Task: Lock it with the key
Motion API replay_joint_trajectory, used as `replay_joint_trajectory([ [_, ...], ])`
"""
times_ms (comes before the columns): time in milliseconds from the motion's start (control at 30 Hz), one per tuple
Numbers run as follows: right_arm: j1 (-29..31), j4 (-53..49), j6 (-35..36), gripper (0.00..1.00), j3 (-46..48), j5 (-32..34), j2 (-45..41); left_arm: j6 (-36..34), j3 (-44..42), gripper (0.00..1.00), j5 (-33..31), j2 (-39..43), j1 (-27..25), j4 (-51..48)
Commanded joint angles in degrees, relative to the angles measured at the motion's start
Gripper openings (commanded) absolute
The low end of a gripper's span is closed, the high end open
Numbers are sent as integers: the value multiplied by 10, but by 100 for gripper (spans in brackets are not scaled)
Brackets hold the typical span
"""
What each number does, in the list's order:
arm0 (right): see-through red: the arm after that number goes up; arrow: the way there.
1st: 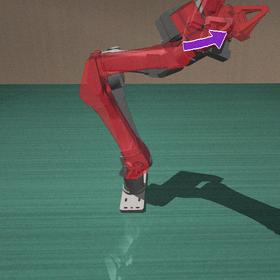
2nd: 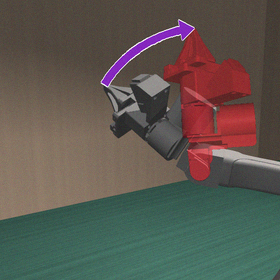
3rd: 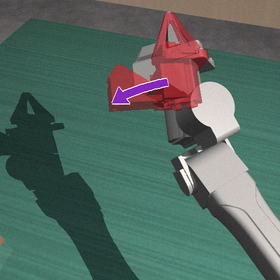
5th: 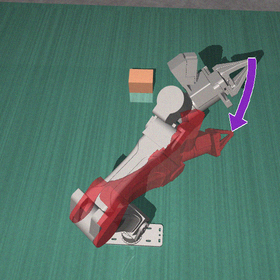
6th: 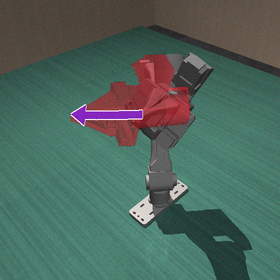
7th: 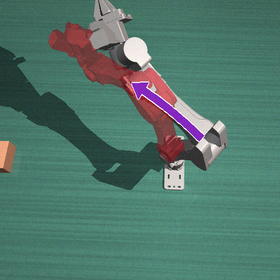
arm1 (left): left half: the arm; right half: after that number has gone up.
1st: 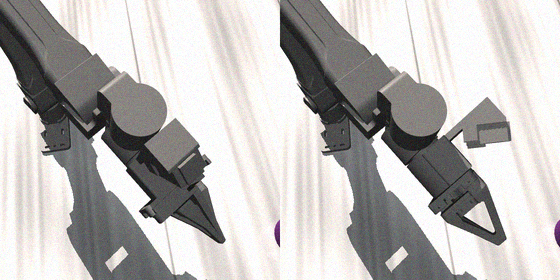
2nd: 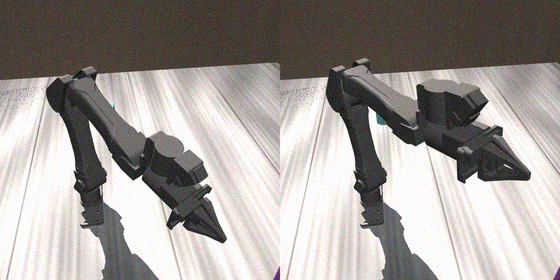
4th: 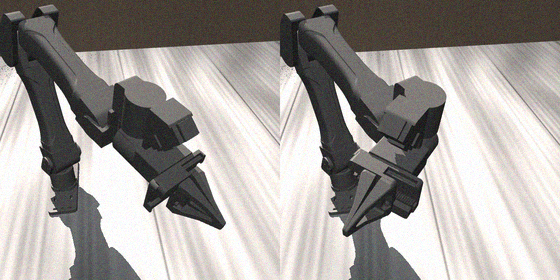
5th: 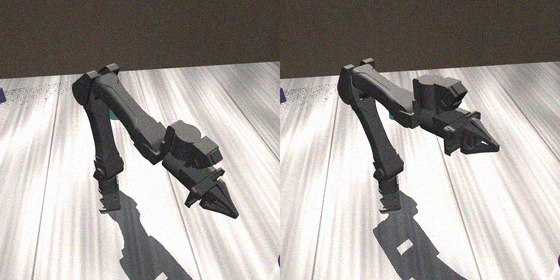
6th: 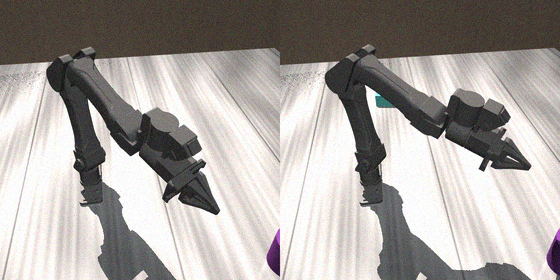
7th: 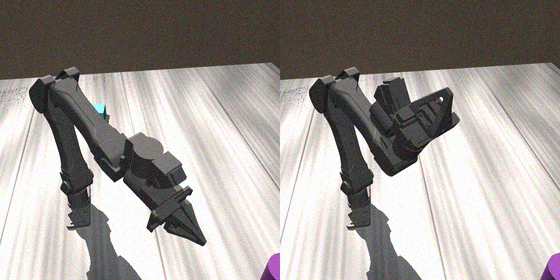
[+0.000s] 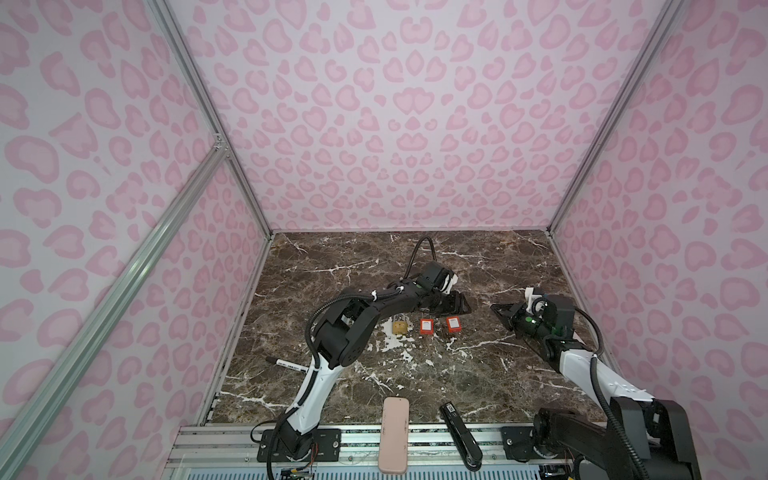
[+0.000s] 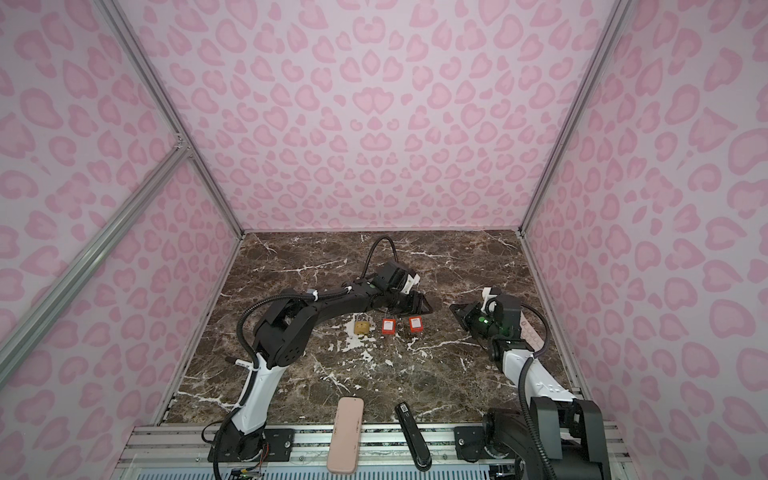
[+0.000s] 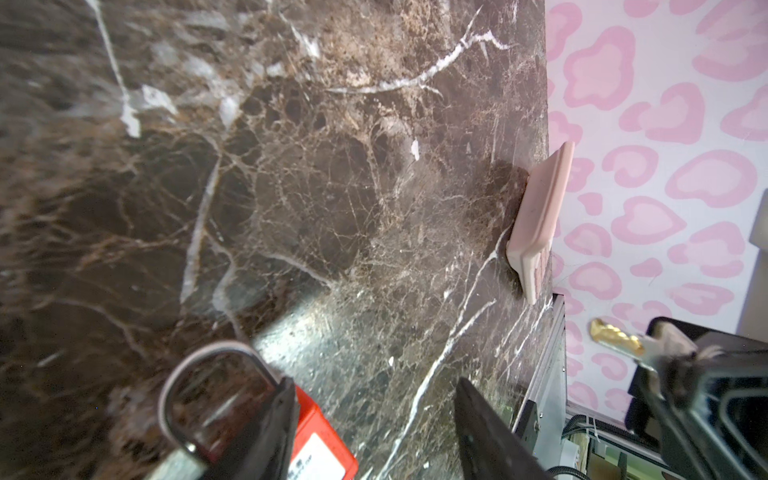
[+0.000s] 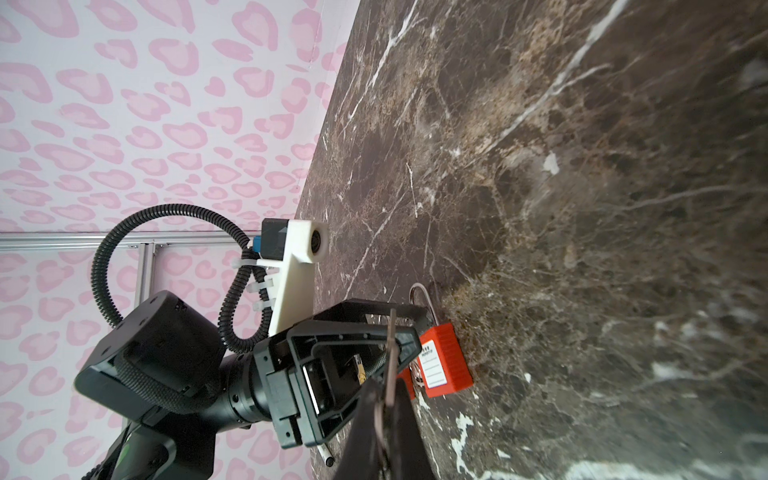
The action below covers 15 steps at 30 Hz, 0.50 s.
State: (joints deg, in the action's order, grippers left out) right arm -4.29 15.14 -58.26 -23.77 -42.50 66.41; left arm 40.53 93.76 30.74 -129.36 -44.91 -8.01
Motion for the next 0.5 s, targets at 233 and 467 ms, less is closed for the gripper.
replay_joint_trajectory([
  [233, -1, 9, 6, 0, 0, -5, 3, -1, 9, 62, 13, -6, -2, 1],
  [467, -1, 11, 6, 0, 0, -5, 5, 2, 5, 62, 10, -3, -6, 2],
])
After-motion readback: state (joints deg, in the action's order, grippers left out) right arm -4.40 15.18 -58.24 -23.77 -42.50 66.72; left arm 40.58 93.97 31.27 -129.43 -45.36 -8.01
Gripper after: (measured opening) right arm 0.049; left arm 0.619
